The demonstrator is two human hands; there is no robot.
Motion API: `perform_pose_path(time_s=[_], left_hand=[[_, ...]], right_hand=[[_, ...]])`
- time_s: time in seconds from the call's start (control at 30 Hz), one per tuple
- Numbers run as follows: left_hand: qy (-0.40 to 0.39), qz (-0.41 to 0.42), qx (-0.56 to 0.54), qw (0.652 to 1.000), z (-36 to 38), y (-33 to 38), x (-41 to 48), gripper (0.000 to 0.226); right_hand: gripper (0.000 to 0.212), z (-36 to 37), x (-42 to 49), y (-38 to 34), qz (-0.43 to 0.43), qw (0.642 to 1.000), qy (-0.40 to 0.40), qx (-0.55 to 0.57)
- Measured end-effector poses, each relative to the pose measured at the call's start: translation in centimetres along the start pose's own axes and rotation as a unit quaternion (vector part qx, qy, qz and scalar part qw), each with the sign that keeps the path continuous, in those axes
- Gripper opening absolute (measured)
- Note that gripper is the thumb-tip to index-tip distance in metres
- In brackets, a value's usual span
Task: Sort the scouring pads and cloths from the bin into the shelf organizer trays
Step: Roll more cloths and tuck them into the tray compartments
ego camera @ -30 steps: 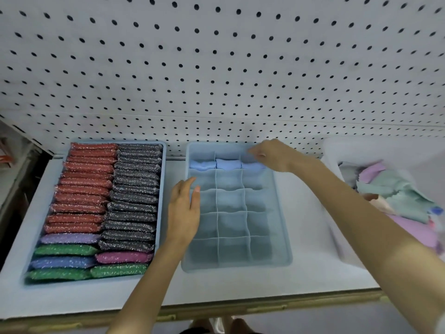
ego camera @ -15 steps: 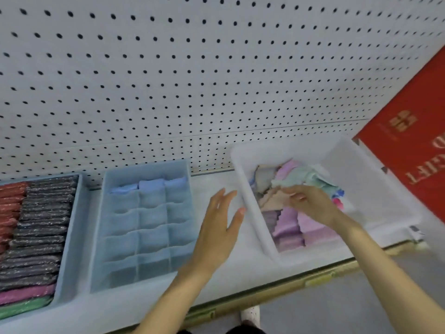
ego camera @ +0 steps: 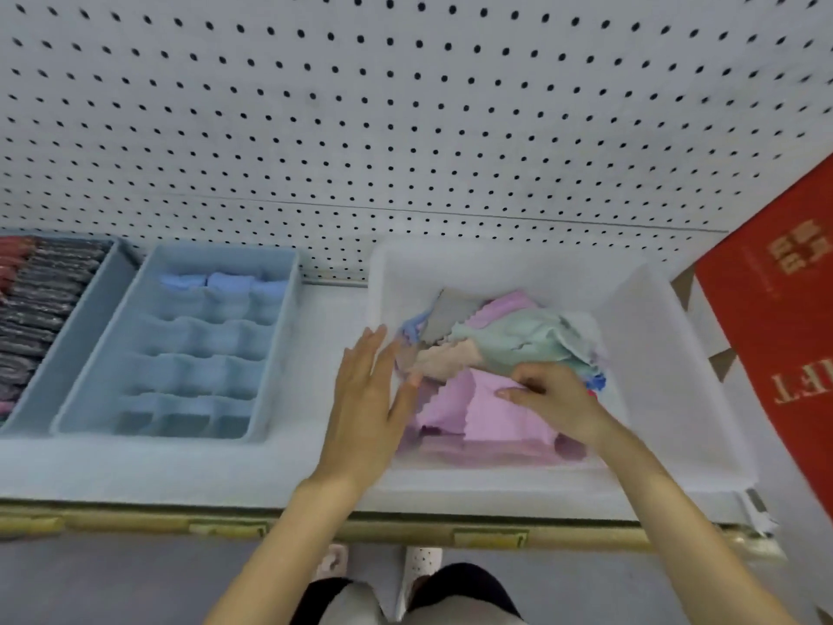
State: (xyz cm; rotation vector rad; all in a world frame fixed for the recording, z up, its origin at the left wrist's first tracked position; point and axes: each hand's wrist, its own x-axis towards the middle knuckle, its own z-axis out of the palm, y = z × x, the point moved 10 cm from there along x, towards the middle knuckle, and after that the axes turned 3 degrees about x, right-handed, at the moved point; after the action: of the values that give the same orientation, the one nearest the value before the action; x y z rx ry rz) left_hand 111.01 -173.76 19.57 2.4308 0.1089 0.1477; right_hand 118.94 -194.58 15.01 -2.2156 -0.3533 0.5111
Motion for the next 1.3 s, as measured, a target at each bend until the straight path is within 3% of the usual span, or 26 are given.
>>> perform_pose_path(time_s=[0.1,0.23,0.3,0.37,0.5,0.57,0.63,0.67,0.73,0.77,0.83,0.93,1.0,1.07,1.1,1.2,1.3], left_hand=[[-0.072,-0.029,-0.166,0.983,0.7,3.1,0.5,0.042],[-0.166,-0.102,-0.320,0.927,2.8,4.8,1.7,0.072],[-0.208,-0.112,-0.347,0.908,3.2,5.6,2.1,0.069],[-0.241,-0.095,-0.336,0.905,3.3,7.0,2.4,0.052],[-0.275,-0.081,-0.369,0.884,3.3,9.7,2.9,0.044],[-0.285,-0.087,-0.410,0.862,3.2,10.6,3.0,0.040],[-0.294,-0.095,-0.444,0.841,3.2,11.2,3.0,0.041],[-0.288,-0.100,-0.454,0.837,3.0,11.3,3.2,0.043],[-0.245,-0.117,-0.467,0.841,2.1,11.1,4.2,0.031],[-0.216,-0.126,-0.472,0.845,1.4,11.0,4.6,0.020],[-0.180,-0.128,-0.477,0.851,0.2,11.5,5.4,0.003],[-0.149,-0.112,-0.464,0.866,-1.0,12.2,6.1,0.012],[-0.138,-0.103,-0.448,0.877,-1.5,12.6,6.5,0.040],[-0.153,-0.096,-0.433,0.883,-1.4,13.0,6.6,0.068],[-0.155,-0.094,-0.429,0.885,-1.5,13.1,6.7,0.068],[-0.143,-0.074,-0.413,0.896,-2.4,13.7,6.8,0.053],[-0.142,-0.037,-0.417,0.897,-3.3,14.8,7.0,0.053]], right_hand=[[0.038,-1.9,-0.9,-3.5,-0.028,0.985,-0.007,0.171],[0.022,-4.5,-2.3,-7.2,-0.036,0.946,0.005,0.322],[0.018,-5.2,-2.5,-7.9,-0.037,0.925,0.017,0.377],[0.017,-5.7,-2.7,-8.4,-0.041,0.909,0.029,0.415],[0.032,-6.7,-3.1,-9.4,-0.057,0.881,0.022,0.469],[0.021,-7.3,-3.4,-10.1,-0.063,0.864,0.022,0.500],[0.015,-7.7,-3.3,-10.5,-0.058,0.866,0.039,0.496],[0.013,-8.0,-3.0,-10.5,-0.049,0.883,0.062,0.463],[0.010,-9.6,-2.9,-9.6,-0.026,0.929,0.166,0.331],[0.021,-10.7,-3.5,-9.5,-0.030,0.937,0.237,0.256],[0.028,-11.9,-5.1,-10.4,-0.092,0.920,0.321,0.204],[0.030,-9.4,-6.2,-12.7,-0.170,0.928,0.235,0.236],[0.046,-7.8,-6.0,-13.5,-0.176,0.941,0.185,0.224],[0.056,-7.8,-5.6,-13.3,-0.157,0.940,0.197,0.229],[0.055,-8.1,-5.5,-13.2,-0.148,0.936,0.212,0.238],[0.033,-9.1,-5.1,-13.0,-0.127,0.924,0.245,0.263],[0.004,-9.9,-5.0,-12.8,-0.116,0.911,0.252,0.306]])
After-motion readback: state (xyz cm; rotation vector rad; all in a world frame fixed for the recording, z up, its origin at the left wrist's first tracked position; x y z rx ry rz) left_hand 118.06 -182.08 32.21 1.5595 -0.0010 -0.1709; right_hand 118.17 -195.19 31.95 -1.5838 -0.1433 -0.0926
